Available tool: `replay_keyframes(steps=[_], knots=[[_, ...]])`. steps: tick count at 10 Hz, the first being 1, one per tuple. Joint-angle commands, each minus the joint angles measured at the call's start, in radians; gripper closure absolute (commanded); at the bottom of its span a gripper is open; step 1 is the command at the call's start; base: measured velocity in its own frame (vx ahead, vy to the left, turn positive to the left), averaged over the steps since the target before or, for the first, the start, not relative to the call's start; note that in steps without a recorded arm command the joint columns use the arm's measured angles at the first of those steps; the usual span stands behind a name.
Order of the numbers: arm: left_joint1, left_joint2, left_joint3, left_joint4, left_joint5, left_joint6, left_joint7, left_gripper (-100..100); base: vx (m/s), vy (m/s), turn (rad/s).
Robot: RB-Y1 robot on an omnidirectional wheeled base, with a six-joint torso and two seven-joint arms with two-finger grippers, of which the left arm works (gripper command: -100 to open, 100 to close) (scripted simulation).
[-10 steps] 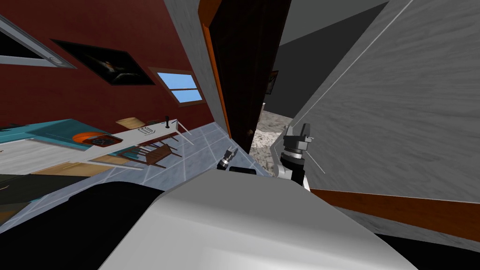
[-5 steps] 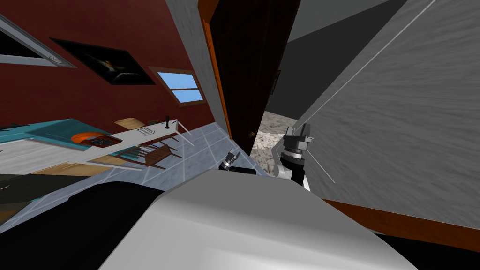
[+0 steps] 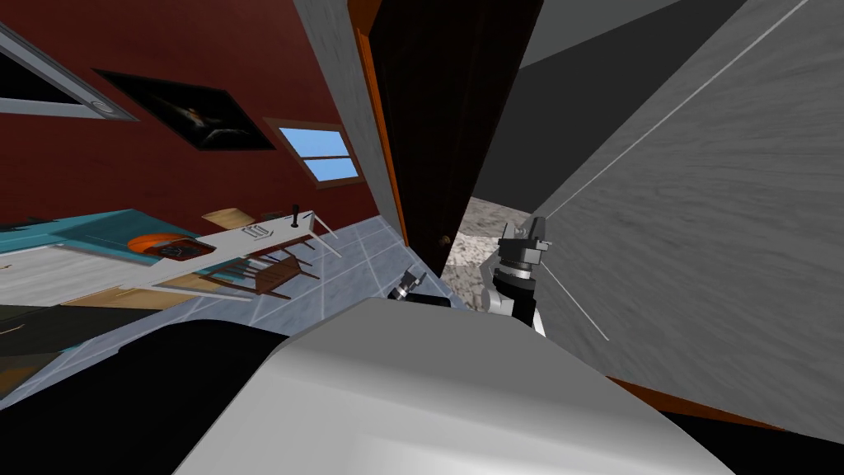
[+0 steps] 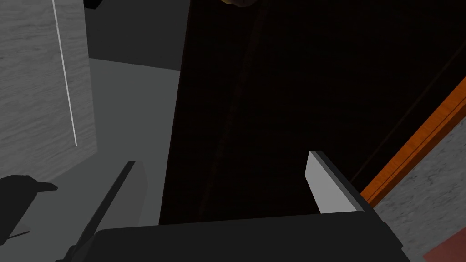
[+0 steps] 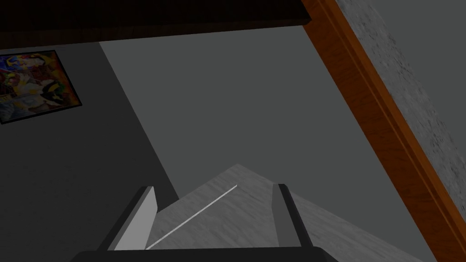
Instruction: Push the door open
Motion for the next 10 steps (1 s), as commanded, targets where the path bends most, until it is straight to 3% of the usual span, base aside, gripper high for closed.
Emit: replay_keyframes(steps=[1, 10], knots=[[-0.001, -0.001, -0.008, 0.022, -0.015, -0.014, -0.028, -100, 0.112, 0.025, 0.022], [-0.016, -0.021, -0.063, 0.175, -0.117, -0.088, -0.204, -100, 0.148, 0.014, 0.036]])
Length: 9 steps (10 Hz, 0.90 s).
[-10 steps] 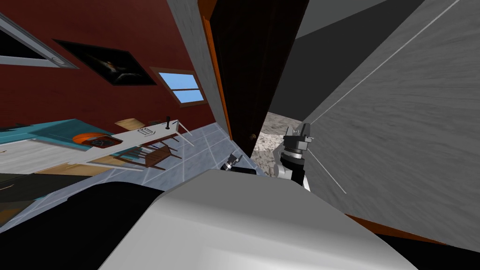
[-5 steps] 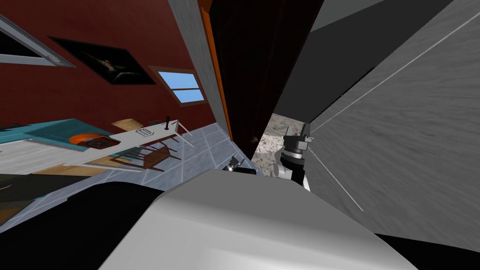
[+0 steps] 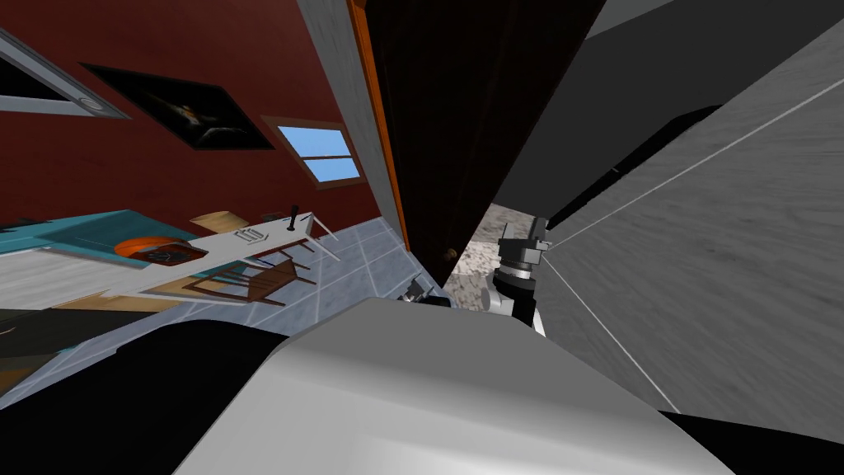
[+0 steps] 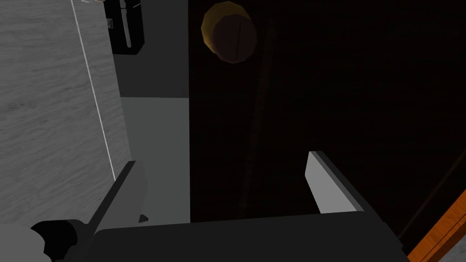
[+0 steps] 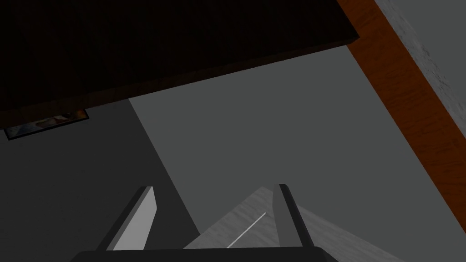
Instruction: Push the door open
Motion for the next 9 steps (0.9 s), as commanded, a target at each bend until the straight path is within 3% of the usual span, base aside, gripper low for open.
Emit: replay_keyframes(steps=[1, 6, 9], knots=[[-0.003, -0.006, -0.01, 0.033, -0.019, -0.017, -0.038, -100, 0.151, -0.001, 0.036], [-0.01, -0.021, -0.034, 0.1, -0.064, -0.05, -0.116, -100, 0.17, 0.002, 0.028], [-0.021, -0.016, -0.031, 0.104, -0.059, -0.041, -0.111, -100, 0.094, -0.077, -0.016]])
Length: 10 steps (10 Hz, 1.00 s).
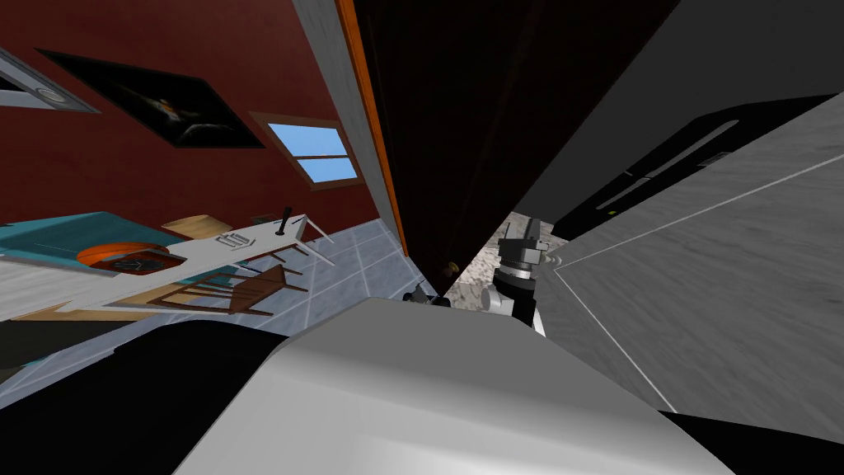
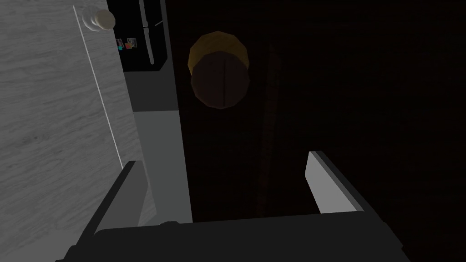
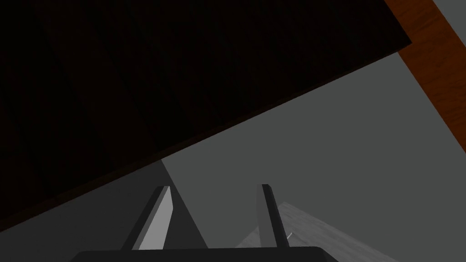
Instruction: Push the door open
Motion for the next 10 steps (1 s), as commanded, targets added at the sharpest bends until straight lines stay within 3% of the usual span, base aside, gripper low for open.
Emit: replay_keyframes(steps=[1, 4, 7, 8, 9, 10], knots=[[-0.01, 0.0, 0.002, 0.01, 0.002, 0.003, -0.002, -100, 0.113, -0.158, -0.007], [-0.023, -0.007, 0.005, 0.024, 0.005, 0.007, -0.005, -100, 0.144, -0.134, -0.019], [-0.038, -0.029, 0.008, 0.04, 0.008, 0.012, -0.009, -100, 0.143, -0.138, -0.013], [-0.034, -0.025, 0.006, 0.034, 0.006, 0.013, -0.007, -100, 0.049, -0.062, 0.008], [-0.034, -0.025, 0.006, 0.034, 0.006, 0.013, -0.007, 100, -0.004, 0.006, -0.001], [-0.034, -0.025, 0.006, 0.034, 0.006, 0.013, -0.007, 100, -0.019, 0.025, -0.006]])
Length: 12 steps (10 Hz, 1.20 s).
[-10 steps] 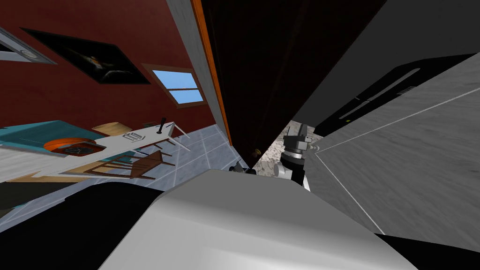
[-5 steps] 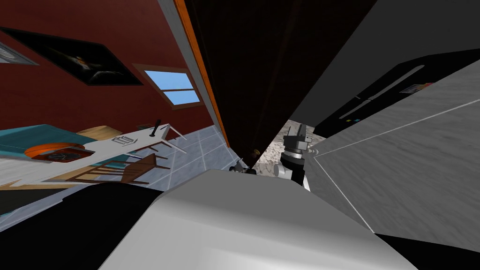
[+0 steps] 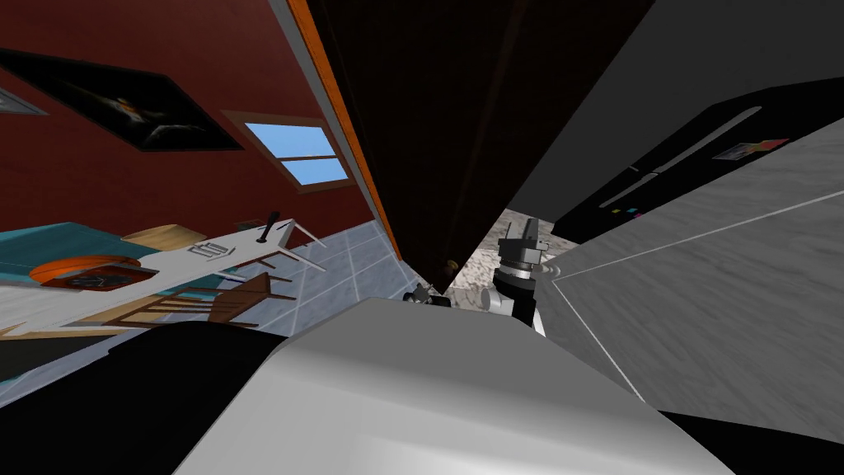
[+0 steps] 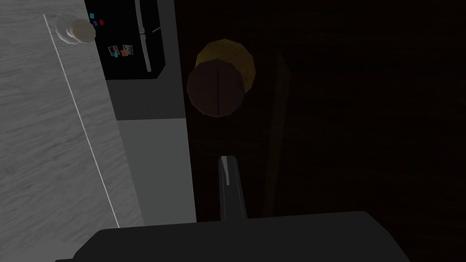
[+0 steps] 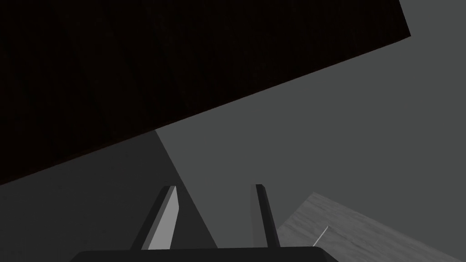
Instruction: Push the door open
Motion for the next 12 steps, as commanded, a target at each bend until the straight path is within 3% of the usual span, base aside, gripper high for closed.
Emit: replay_keyframes(steps=[1, 4, 5, 6, 8, 9, 10, 12], knots=[[0.0, 0.0, 0.0, 0.0, 0.0, 0.0, 0.0, 100, -0.018, 0.023, -0.002], [0.0, 0.0, 0.0, 0.0, 0.0, 0.0, 0.0, 100, -0.006, 0.007, 0.0], [0.004, 0.013, 0.029, -0.001, 0.017, 0.006, -0.019, -100, -0.029, -0.136, 0.2], [0.005, 0.011, 0.035, -0.001, 0.021, 0.007, -0.023, -100, -0.051, -0.167, 0.209], [0.007, -0.011, 0.058, -0.002, 0.034, 0.012, -0.038, -100, -0.091, -0.149, 0.137], [0.004, -0.006, 0.052, 0.004, 0.031, 0.009, -0.034, -100, -0.046, -0.078, 0.024], [-0.006, 0.007, 0.053, 0.003, 0.031, 0.024, -0.034, -100, 0.073, -0.091, -0.042], [-0.018, 0.009, 0.053, 0.003, 0.03, 0.039, -0.031, -100, 0.167, -0.152, -0.024]])
